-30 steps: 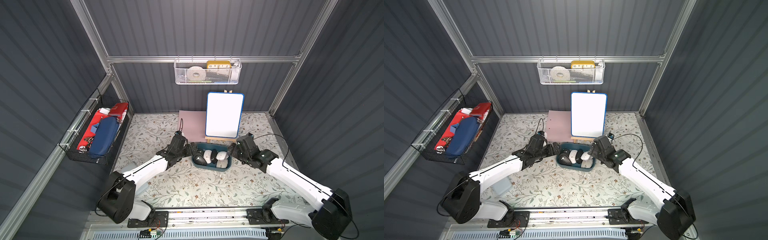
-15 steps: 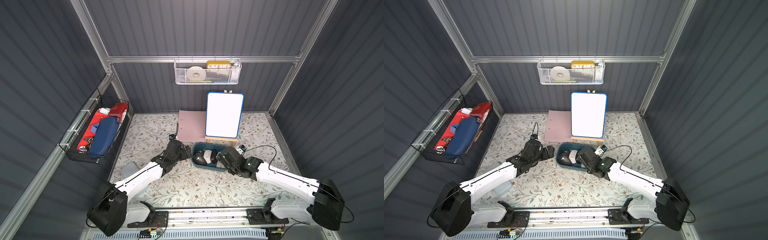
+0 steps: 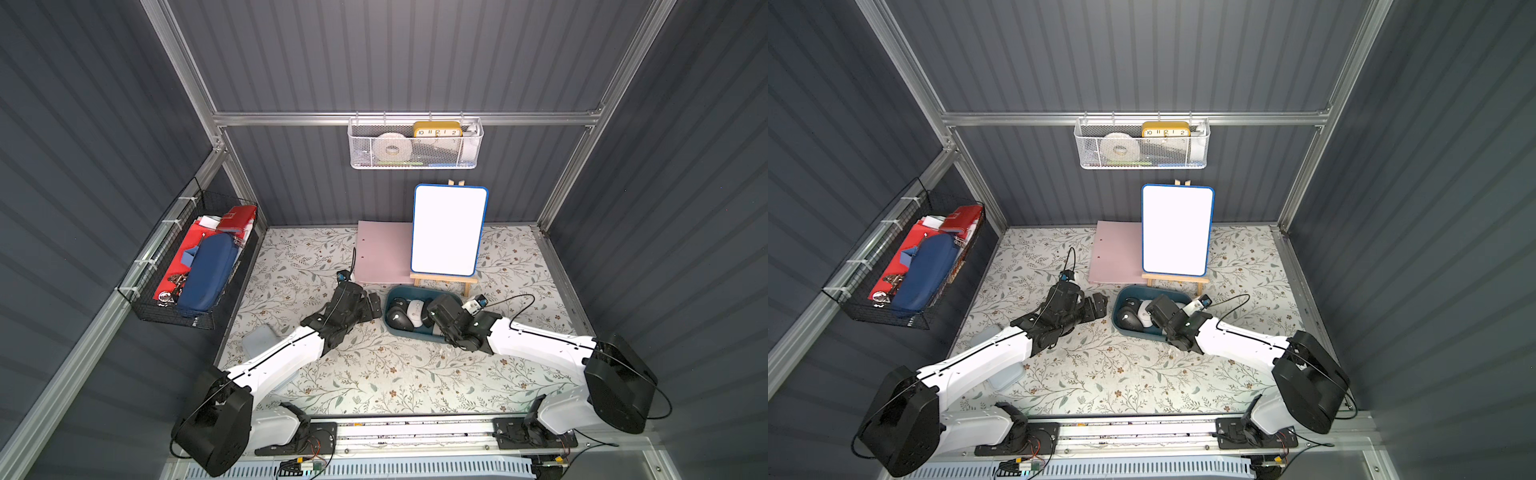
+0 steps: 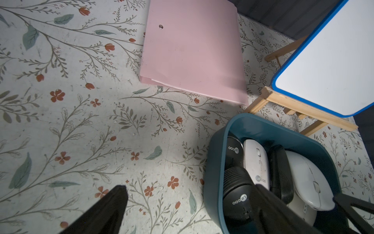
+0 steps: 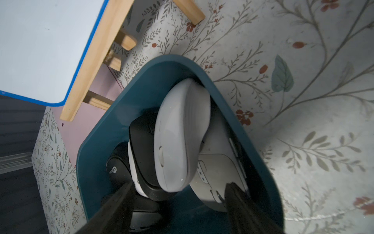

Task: Take out the mouse from the storage box
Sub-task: Pick up the mouse from the storage box.

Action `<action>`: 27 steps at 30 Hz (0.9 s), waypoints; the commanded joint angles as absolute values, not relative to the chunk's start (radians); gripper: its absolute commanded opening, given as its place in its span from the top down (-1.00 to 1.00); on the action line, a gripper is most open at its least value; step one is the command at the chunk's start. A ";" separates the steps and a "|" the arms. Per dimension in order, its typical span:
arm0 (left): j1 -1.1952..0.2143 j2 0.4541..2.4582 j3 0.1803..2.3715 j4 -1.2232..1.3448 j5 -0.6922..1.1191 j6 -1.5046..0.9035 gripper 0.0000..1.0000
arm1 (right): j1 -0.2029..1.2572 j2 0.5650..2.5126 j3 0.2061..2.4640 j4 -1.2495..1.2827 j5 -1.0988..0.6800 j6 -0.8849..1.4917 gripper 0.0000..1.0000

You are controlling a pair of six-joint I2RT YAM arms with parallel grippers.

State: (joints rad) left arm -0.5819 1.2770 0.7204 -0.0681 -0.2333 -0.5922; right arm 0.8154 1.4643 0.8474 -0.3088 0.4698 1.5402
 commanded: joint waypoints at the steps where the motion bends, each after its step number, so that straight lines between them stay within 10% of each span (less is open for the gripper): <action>1: -0.578 1.274 0.707 -0.051 -0.245 -0.572 -0.99 | 0.819 1.482 0.849 -0.271 0.549 1.563 -0.38; 27: -0.578 1.275 0.702 -0.067 -0.274 -0.574 -0.99 | 0.720 1.683 0.868 -0.139 0.486 1.502 -0.24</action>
